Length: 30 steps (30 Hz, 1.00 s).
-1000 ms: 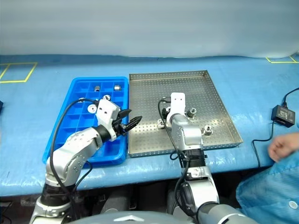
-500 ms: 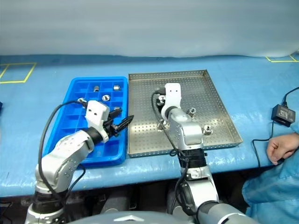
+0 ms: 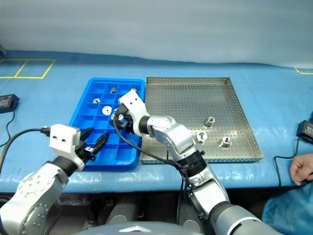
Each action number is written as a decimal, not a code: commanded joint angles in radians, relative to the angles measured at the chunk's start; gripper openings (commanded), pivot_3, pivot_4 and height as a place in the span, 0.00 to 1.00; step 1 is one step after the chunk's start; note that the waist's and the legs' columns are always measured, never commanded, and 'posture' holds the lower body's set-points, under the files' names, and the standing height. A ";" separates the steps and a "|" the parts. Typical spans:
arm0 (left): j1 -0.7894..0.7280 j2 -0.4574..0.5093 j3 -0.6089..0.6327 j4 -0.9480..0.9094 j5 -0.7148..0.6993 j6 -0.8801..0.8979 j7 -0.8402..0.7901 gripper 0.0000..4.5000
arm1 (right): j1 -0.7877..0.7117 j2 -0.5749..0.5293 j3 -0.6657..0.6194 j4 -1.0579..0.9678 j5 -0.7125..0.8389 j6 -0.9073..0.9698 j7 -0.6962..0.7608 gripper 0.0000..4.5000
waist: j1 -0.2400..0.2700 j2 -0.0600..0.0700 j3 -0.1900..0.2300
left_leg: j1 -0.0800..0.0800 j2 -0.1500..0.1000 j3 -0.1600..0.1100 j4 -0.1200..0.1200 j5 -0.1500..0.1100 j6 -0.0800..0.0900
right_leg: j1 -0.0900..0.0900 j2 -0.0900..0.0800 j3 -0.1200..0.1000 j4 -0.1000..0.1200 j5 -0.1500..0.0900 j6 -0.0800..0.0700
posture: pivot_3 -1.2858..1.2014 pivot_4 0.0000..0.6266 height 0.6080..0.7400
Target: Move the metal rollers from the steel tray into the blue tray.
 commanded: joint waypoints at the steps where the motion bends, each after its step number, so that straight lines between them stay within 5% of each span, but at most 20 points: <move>1: 0.050 -0.032 0.046 -0.089 0.002 -0.028 0.036 0.66 | -0.058 0.031 0.012 0.072 -0.004 -0.112 0.080 0.40 | 0.018 0.000 0.000 | 0.000 0.000 -0.001 0.000 0.000 0.000 | 0.000 0.000 -0.001 0.000 0.000 0.000 | 0.69 0.24 1.00; 17: 0.124 -0.061 -0.004 -0.103 0.015 -0.069 0.104 0.66 | -0.155 0.118 0.009 0.387 -0.089 -0.252 0.161 0.40 | 0.162 0.000 0.000 | -0.002 -0.003 -0.006 -0.006 -0.004 -0.013 | -0.004 0.002 -0.011 -0.001 -0.005 -0.007 | 0.71 0.24 1.00; 18: 0.118 -0.058 -0.004 -0.102 0.013 -0.067 0.102 0.66 | -0.154 0.118 0.009 0.397 -0.096 -0.264 0.158 0.48 | 0.167 0.000 0.000 | -0.002 -0.003 -0.006 -0.006 -0.004 -0.015 | -0.004 0.003 -0.012 -0.001 -0.006 -0.008 | 0.71 0.24 1.00; 21: 0.099 -0.048 -0.005 -0.096 0.008 -0.060 0.094 0.66 | -0.138 0.114 0.005 0.361 -0.102 -0.294 0.161 0.67 | 0.181 0.000 0.000 | -0.002 0.001 -0.006 -0.007 -0.004 -0.018 | -0.004 0.007 -0.014 0.000 -0.007 -0.010 | 0.70 0.24 1.00; 30: -0.014 -0.017 -0.059 -0.027 -0.008 -0.056 0.063 0.66 | -0.084 0.047 -0.062 0.074 -0.074 -0.240 0.127 0.67 | 0.184 0.000 0.000 | -0.002 0.008 -0.010 -0.006 -0.003 -0.020 | -0.002 0.016 -0.015 0.000 -0.010 -0.015 | 0.66 0.24 1.00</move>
